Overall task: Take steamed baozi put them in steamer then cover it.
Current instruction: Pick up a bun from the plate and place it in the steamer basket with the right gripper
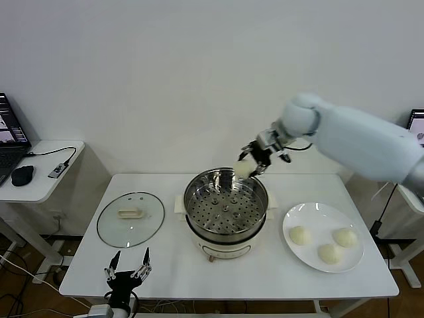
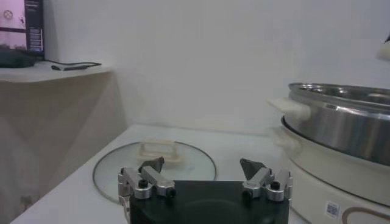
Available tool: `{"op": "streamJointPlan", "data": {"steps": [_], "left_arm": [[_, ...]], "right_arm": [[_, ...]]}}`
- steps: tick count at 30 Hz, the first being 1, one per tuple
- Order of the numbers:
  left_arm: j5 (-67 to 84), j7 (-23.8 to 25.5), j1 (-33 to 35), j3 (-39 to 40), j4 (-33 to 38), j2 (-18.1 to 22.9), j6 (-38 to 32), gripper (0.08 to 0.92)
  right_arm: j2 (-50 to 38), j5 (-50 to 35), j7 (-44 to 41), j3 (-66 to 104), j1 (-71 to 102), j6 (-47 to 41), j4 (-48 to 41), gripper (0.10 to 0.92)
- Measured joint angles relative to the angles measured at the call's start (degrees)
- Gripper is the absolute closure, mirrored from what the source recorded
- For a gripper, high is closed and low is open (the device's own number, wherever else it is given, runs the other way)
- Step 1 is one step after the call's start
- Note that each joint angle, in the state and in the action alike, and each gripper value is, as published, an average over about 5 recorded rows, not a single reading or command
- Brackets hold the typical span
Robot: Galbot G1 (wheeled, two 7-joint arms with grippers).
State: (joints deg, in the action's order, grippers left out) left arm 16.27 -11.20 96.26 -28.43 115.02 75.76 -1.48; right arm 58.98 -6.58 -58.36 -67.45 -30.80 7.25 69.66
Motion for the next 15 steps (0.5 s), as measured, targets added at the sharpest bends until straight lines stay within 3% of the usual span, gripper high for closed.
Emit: {"op": "streamJointPlan", "data": {"steps": [15], "left_arm": [[-0.1, 0.0, 0.6, -0.5, 0.7, -0.1, -0.1, 0.177]], "right_arm": [[9.4, 14.0, 4.3, -2.9, 3.8, 12.2, -6.2, 0.429]]}}
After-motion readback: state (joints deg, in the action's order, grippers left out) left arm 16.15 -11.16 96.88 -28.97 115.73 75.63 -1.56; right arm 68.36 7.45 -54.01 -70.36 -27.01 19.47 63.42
